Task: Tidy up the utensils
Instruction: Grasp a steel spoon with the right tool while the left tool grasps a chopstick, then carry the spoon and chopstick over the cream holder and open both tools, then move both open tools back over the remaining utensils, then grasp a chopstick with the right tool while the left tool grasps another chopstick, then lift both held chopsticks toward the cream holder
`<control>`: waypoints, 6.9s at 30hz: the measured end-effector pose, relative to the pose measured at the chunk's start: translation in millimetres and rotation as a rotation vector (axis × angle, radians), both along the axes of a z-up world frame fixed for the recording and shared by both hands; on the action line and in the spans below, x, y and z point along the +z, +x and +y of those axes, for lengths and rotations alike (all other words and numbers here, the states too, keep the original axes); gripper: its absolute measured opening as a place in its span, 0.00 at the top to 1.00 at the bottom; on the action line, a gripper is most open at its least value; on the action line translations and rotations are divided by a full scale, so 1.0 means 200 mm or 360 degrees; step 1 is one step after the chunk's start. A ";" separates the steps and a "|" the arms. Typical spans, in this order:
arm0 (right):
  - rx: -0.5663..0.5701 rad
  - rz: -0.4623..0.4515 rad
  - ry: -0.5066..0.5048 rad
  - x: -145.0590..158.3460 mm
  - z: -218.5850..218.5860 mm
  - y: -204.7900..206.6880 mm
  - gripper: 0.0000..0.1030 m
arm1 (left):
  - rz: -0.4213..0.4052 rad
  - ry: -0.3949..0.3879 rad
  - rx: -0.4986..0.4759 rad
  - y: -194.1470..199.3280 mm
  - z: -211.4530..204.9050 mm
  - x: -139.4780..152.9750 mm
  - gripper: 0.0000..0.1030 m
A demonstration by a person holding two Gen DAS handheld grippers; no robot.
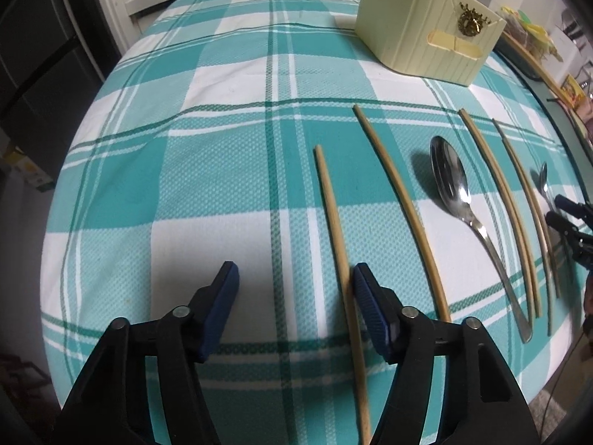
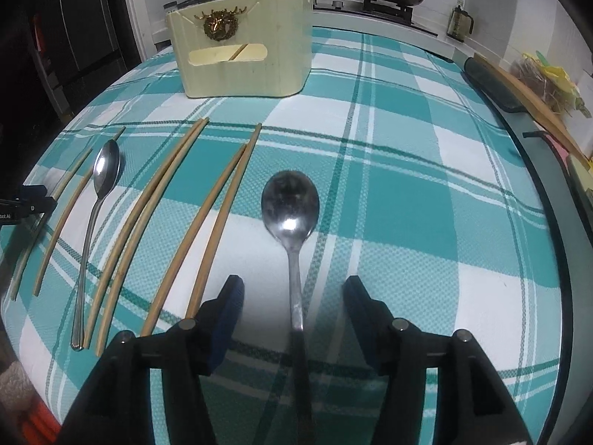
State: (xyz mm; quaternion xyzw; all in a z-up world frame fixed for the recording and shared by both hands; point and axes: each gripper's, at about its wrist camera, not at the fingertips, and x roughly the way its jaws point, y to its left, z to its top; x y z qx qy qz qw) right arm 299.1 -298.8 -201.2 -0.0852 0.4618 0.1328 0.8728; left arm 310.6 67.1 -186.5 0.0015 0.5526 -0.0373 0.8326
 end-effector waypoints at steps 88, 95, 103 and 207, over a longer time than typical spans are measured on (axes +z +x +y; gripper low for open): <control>-0.0035 -0.0309 0.0583 0.88 0.19 1.01 0.56 | -0.0709 -0.0283 -0.0082 0.82 -0.37 0.87 0.44; 0.0015 -0.0314 0.0397 0.83 0.01 0.48 0.45 | -0.0553 -0.0126 -0.0091 0.13 -0.09 0.63 0.23; -0.0214 -0.0180 0.0180 0.17 -0.16 -0.14 0.45 | -0.0287 -0.0148 0.0246 -0.30 0.10 0.03 0.23; 0.0040 0.0214 -0.0018 0.02 0.03 0.22 0.64 | -0.0059 0.0021 -0.0088 0.11 -0.09 0.00 0.59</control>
